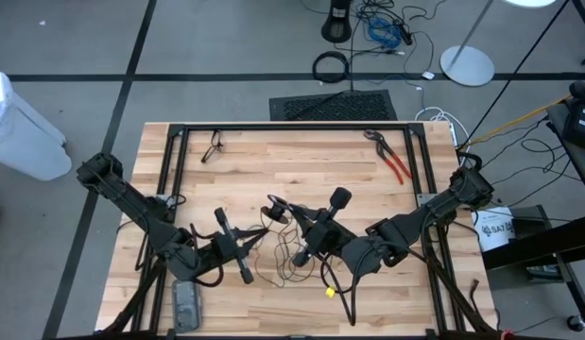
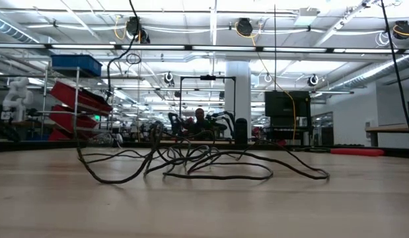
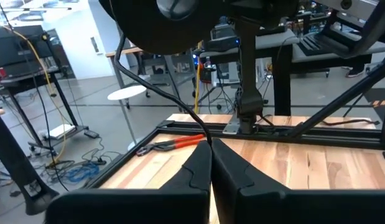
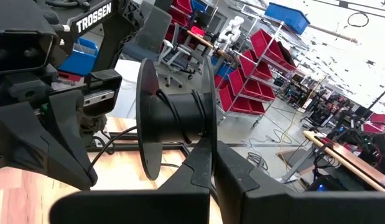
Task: Coil cords
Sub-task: Coil the black wire onto the spool
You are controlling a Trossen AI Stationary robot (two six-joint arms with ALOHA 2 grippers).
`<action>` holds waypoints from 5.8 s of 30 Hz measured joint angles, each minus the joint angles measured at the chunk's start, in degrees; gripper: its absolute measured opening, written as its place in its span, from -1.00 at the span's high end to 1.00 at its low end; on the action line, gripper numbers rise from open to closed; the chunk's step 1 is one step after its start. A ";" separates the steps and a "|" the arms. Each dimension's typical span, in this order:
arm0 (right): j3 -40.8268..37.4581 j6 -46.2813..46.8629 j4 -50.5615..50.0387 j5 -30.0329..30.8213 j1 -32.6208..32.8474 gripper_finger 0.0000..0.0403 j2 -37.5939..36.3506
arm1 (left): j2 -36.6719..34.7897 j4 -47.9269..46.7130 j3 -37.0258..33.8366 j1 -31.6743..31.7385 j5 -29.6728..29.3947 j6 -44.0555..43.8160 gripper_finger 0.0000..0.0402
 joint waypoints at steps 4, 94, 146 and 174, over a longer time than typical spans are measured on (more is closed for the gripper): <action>0.00 4.46 0.06 -0.38 -0.02 1.00 0.00 | 0.00 -0.03 0.00 1.28 0.52 0.21 0.98; 0.04 9.18 -17.30 -27.46 -6.84 1.00 3.36 | -15.88 -27.77 0.02 0.92 24.02 -4.99 0.99; 0.00 19.42 -20.64 -30.55 -1.73 1.00 -4.72 | -11.38 -22.21 0.02 -3.60 31.10 -10.01 0.31; 0.00 19.42 -21.66 -29.69 -1.77 1.00 -4.74 | -4.85 -18.57 -0.02 -2.95 19.06 -3.35 0.31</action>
